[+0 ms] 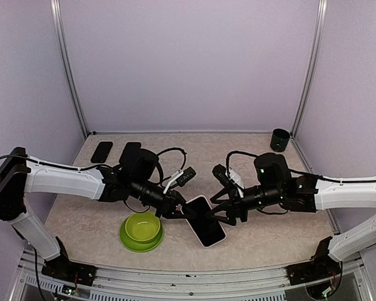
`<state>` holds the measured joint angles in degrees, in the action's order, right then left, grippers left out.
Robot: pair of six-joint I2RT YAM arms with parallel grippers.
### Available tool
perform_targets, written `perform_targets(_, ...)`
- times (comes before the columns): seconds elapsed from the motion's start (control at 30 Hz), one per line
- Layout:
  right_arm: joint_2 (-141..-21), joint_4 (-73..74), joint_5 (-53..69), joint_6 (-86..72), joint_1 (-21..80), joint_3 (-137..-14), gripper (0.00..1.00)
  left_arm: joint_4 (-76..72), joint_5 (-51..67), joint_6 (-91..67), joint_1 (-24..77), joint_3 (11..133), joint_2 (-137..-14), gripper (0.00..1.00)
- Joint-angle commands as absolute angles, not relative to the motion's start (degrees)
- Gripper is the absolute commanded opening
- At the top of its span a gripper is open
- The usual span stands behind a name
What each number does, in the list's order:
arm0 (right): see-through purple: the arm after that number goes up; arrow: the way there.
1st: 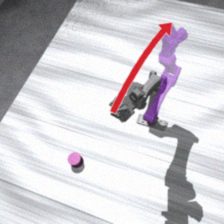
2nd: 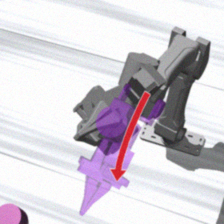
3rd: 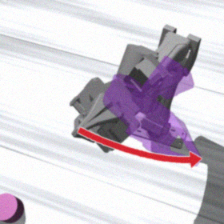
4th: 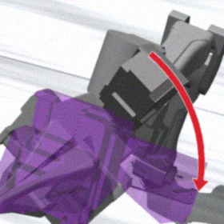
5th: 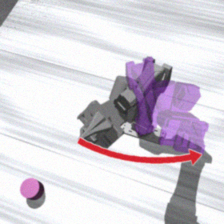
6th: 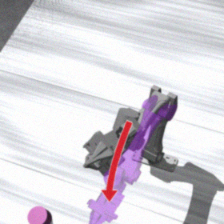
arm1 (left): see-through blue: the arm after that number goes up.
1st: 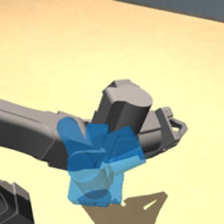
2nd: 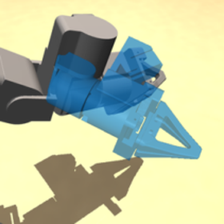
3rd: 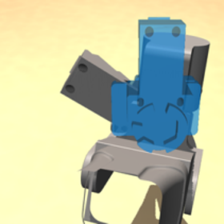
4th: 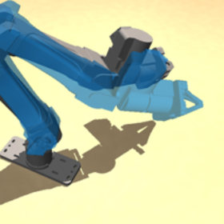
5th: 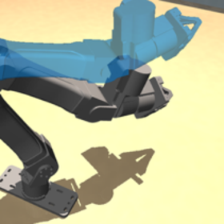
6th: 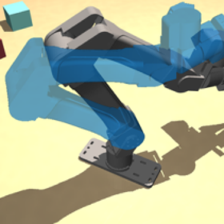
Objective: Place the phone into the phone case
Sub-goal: Pass from the left arm to the right, then pass from the right arm to the left
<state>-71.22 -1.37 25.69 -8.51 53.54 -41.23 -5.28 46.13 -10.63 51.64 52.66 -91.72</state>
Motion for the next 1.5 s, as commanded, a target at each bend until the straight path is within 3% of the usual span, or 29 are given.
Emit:
perform_targets(0.0, -72.6, -3.0, 28.9, -8.5, 53.2, -40.3, 0.68, -6.6, 49.4, -7.7, 52.6, 52.8, -89.3, 0.00)
perform_targets(0.23, -74.9, -3.1, 32.3, -8.4, 53.1, -40.7, 0.60, -6.4, 50.3, -6.7, 53.1, 52.8, -88.6, 0.00)
perform_targets(0.33, -75.1, -3.2, 33.6, -8.3, 53.2, -40.6, 0.51, -6.1, 50.3, -6.4, 53.2, 52.8, -88.6, 0.00)
perform_targets(0.5, -75.3, -3.6, 36.0, -8.3, 53.2, -40.5, 0.26, -6.0, 50.3, -6.1, 53.5, 52.8, -88.7, 0.01)
perform_targets(0.6, -75.5, -4.4, 38.1, -8.6, 53.2, -40.4, 0.02, -6.4, 49.8, -6.3, 53.5, 52.8, -88.6, 0.09)
perform_targets(0.63, -75.5, -4.9, 38.6, -8.8, 53.1, -40.2, 0.00, -6.6, 49.6, -6.5, 53.4, 52.7, -88.5, 0.11)
perform_targets(1.0, -72.8, -8.3, 35.3, -11.0, 53.0, -39.4, 0.00, -15.7, 45.9, -12.3, 51.4, 48.7, -86.0, 0.58)
perform_targets(1.13, -69.7, -12.4, 31.4, -14.4, 51.9, -37.9, 0.00, -23.2, 44.7, -17.4, 49.3, 44.7, -82.7, 0.62)
perform_targets(1.47, -68.0, -24.5, 29.6, -24.8, 49.7, -34.9, 0.00, -32.8, 38.6, -24.9, 48.4, 42.0, -82.7, 0.63)
